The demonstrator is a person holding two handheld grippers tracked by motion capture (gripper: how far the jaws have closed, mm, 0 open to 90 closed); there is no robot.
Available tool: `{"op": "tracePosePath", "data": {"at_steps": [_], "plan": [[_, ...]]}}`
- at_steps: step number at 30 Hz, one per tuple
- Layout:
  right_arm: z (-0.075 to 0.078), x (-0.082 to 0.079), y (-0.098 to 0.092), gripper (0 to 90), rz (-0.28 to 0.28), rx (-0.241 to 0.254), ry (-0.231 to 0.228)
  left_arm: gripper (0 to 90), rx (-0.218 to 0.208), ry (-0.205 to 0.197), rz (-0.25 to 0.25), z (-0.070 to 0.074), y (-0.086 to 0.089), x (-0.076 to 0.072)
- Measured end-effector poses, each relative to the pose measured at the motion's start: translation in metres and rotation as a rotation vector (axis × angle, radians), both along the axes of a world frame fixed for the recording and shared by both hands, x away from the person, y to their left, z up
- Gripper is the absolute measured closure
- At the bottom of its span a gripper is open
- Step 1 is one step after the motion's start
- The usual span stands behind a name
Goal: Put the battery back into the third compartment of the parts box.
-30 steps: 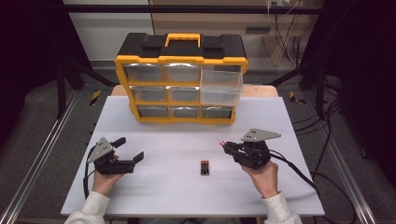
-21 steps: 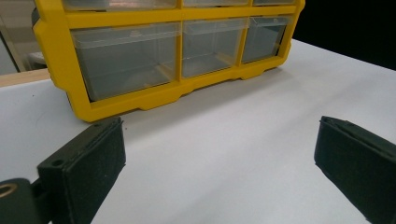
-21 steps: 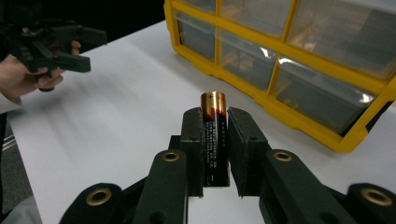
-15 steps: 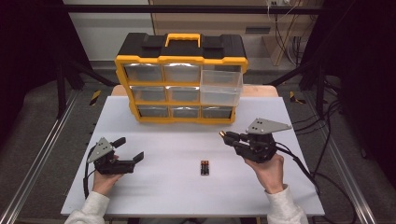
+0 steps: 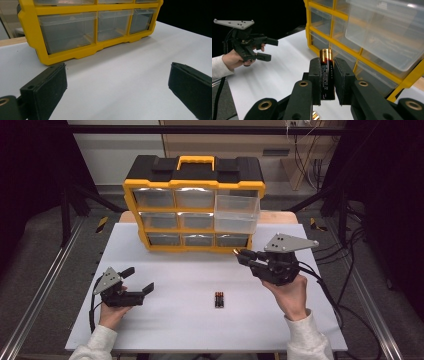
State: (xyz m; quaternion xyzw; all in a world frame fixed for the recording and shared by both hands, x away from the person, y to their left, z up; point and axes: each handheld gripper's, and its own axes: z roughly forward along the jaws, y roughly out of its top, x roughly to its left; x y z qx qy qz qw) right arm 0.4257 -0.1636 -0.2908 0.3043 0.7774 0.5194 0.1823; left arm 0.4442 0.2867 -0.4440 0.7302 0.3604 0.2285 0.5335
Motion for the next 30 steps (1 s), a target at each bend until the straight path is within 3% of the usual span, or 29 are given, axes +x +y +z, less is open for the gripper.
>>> {"op": "tracePosePath", "data": {"at_steps": [15,23,30], "plan": [[0.04,0.011,0.001,77.3,-0.025,0.031,-0.054,1.6,0.001,0.001,0.001,0.0,0.0,0.0],[0.051,0.025,0.001,77.2,-0.053,0.053,-0.058,1.6,0.001,0.001,0.002,0.0,0.0,0.0],[0.06,0.036,0.005,77.2,-0.076,0.045,-0.06,1.6,-0.001,0.0,0.002,0.0,0.0,0.0]]}}
